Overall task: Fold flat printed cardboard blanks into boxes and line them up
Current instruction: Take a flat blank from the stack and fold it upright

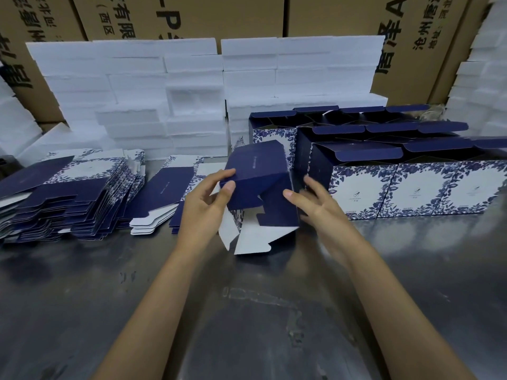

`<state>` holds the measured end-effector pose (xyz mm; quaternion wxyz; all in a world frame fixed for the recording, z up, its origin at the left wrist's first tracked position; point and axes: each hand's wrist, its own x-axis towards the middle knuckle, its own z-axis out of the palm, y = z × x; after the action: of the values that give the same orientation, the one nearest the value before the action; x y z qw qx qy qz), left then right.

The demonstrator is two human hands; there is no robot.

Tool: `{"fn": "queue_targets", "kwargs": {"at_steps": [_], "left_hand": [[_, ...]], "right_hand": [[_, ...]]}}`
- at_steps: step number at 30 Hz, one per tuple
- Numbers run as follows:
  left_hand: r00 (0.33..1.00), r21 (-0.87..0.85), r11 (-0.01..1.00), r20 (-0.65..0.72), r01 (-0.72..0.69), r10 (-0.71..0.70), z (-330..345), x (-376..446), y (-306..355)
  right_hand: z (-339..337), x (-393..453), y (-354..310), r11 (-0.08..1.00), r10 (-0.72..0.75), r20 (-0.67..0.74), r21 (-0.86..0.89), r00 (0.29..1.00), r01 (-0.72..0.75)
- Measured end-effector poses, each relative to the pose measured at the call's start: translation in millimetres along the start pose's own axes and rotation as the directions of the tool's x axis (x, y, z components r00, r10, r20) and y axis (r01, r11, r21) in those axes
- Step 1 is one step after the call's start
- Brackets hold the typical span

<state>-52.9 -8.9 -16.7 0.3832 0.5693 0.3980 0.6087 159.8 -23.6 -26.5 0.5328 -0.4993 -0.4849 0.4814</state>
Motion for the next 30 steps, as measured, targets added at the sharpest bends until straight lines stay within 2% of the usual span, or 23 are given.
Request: {"fn": "queue_targets", "kwargs": {"at_steps": [3, 6, 8, 10, 13, 17, 19, 21, 23, 27, 30], "left_hand": [[0.989, -0.008, 0.996, -0.115, 0.093, -0.093, -3.6, 1.3, -5.6], [0.963, -0.116, 0.973, -0.160, 0.201, -0.218, -1.3, -0.3, -7.3], [0.955, -0.134, 0.960, -0.139, 0.245, -0.263, 2.0, -0.9, -7.4], [0.945, -0.124, 0.946, -0.093, 0.301, -0.313, 5.4, -1.0, -5.7], [0.906, -0.102, 0.903, -0.023, 0.418, -0.422, 10.7, -3.4, -3.1], [0.876, -0.007, 0.878, 0.079, 0.478, -0.476, 20.4, -12.4, -1.2], [0.855, 0.020, 0.861, 0.100, 0.509, -0.508, 24.2, -14.1, -0.6], [0.815, 0.047, 0.823, 0.121, 0.566, -0.567, 25.0, -13.7, -1.9], [0.753, 0.097, 0.781, 0.216, 0.617, -0.622, 24.3, -13.4, -4.9], [0.583, 0.167, 0.697, 0.434, 0.698, -0.687, 24.1, -15.3, -5.7], [0.525, 0.330, 0.674, 0.440, 0.661, -0.729, 21.1, -14.6, -1.9]], "right_hand": [[2.4, 1.4, 6.0, 0.996, 0.082, 0.083, -0.035, 0.993, -0.080], [7.8, 0.1, 7.0, 0.996, 0.019, 0.219, 0.084, 0.976, -0.039], [10.7, -1.8, 3.6, 0.996, -0.041, 0.235, 0.081, 0.971, 0.022], [13.8, -2.5, -0.6, 0.994, -0.082, 0.176, 0.086, 0.981, 0.067], [14.9, -3.2, -7.8, 0.975, -0.151, 0.105, 0.181, 0.983, 0.130], [16.8, -11.7, -16.7, 0.929, -0.243, 0.122, 0.314, 0.963, 0.195], [15.9, -11.5, -16.6, 0.923, -0.275, 0.153, 0.320, 0.949, 0.216], [11.8, -10.2, -17.5, 0.930, -0.299, 0.154, 0.268, 0.942, 0.252], [7.3, -9.9, -19.1, 0.935, -0.328, 0.112, 0.183, 0.938, 0.305], [3.5, -12.0, -19.4, 0.919, -0.394, 0.026, -0.019, 0.919, 0.394], [3.0, -12.1, -17.6, 0.921, -0.366, 0.048, -0.127, 0.929, 0.369]]}}
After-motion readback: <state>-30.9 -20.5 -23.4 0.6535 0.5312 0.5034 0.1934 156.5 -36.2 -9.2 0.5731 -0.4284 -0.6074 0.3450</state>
